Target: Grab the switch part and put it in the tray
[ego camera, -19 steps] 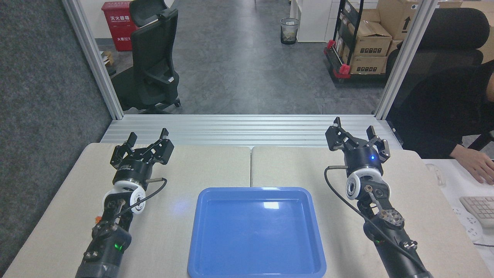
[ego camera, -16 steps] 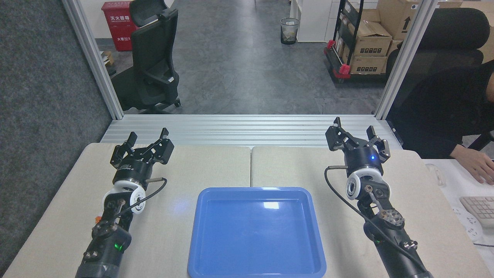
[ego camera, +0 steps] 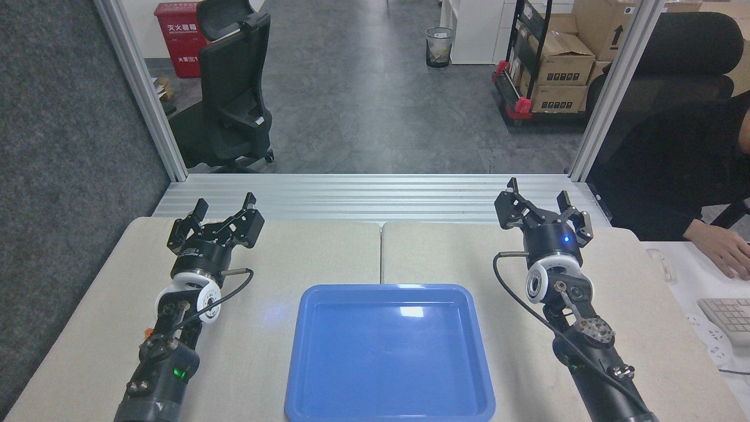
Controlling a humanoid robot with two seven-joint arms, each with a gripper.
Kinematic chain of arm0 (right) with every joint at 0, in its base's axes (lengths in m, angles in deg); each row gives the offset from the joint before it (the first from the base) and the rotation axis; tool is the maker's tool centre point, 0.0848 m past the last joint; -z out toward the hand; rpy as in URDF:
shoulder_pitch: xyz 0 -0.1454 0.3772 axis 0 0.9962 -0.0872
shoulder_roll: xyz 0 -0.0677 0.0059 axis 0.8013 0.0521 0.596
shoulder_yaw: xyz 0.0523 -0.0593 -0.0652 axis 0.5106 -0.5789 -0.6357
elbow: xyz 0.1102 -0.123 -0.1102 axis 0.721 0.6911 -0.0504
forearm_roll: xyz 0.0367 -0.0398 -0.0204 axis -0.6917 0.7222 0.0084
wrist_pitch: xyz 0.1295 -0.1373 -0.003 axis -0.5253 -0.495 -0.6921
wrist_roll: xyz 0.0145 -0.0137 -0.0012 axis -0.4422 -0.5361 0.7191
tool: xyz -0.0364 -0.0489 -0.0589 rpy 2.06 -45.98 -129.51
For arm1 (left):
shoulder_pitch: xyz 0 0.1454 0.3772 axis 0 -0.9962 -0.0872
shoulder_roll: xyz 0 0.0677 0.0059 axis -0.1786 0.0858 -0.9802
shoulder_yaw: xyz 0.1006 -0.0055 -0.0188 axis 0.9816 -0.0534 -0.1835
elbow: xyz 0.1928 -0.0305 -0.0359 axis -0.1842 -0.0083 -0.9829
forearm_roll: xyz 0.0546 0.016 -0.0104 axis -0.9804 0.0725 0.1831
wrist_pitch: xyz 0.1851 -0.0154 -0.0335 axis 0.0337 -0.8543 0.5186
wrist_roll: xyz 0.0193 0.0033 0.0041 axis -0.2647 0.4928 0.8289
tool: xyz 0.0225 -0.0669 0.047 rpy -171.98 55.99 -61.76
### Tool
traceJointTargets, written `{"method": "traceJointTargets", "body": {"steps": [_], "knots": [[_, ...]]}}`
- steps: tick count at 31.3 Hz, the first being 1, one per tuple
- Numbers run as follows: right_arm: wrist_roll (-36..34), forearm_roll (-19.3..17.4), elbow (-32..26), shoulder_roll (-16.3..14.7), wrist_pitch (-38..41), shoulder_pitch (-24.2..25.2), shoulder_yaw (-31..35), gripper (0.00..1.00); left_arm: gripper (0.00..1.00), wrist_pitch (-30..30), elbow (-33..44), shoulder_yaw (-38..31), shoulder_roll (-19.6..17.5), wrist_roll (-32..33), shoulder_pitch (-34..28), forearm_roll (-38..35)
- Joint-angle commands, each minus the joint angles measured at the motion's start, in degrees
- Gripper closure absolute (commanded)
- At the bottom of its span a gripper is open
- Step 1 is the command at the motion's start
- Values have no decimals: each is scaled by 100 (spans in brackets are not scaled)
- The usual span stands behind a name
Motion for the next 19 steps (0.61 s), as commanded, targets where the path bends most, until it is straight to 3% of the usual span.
{"method": "traceJointTargets", "body": {"steps": [1, 19], "knots": [[-5, 2, 1, -5, -7, -1, 0, 0, 0, -42, 42, -174, -2, -6, 4, -5], [-32, -7, 1, 4, -7, 8, 9, 0, 0, -103, 51, -165, 6, 29, -23, 4]]}}
